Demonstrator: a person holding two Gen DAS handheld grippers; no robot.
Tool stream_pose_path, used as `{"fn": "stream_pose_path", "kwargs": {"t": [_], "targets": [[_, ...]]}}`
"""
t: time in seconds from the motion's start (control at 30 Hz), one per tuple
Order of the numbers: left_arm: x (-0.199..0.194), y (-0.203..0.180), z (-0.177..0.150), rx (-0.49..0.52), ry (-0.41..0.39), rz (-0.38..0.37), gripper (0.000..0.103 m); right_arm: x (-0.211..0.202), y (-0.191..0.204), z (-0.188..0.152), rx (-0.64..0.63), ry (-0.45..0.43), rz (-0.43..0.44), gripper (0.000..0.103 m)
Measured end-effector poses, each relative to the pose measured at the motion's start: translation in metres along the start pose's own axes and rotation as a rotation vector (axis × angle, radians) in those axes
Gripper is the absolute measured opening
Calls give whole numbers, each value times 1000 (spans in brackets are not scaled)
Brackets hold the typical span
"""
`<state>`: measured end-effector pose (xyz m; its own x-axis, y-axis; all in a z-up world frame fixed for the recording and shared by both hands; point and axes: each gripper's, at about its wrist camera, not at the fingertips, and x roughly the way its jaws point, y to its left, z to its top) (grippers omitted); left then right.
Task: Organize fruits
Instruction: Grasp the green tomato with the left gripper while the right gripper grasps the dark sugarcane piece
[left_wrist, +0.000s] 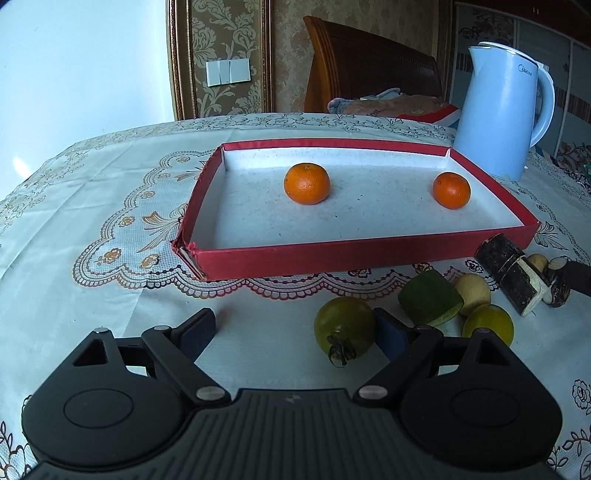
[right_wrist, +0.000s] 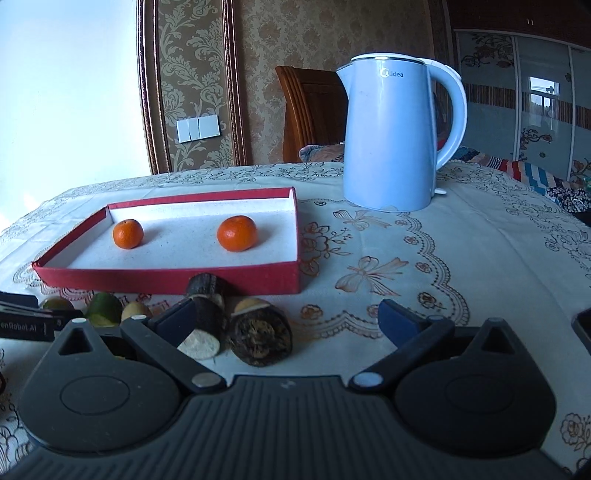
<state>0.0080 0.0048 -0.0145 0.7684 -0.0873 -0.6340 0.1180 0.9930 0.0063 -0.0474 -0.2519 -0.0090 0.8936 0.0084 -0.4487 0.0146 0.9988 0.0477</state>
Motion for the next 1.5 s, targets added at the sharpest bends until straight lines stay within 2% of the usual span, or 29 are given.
{"fn": "stream_pose_path", "kwargs": {"t": [0.1, 0.3, 0.6, 0.67, 0.73, 0.77, 0.9, 1.5], "targets": [[0, -1, 0, 1, 0, 0, 91, -3, -2, -5, -25, 34, -28, 102], [0, -1, 0, 1, 0, 1, 91, 1, 12, -6, -118, 62, -34, 89], [0, 0, 0, 3, 0, 1, 92, 15, 19, 0, -152, 85, -24, 87], [0, 0, 0, 2, 0, 0, 92, 15, 19, -1, -163, 84, -4, 80], [0, 0, 0, 2, 1, 1, 92, 15, 20, -1, -167, 89, 22, 65], [0, 0, 0, 2, 1, 1, 92, 16, 20, -2, -167, 98, 36, 63], [0, 0, 0, 2, 0, 1, 92, 19, 17, -2, -158, 120, 95, 40], [-1, -1, 0, -8, -1, -10, 91, 16, 16, -3, -148, 103, 60, 39]]}}
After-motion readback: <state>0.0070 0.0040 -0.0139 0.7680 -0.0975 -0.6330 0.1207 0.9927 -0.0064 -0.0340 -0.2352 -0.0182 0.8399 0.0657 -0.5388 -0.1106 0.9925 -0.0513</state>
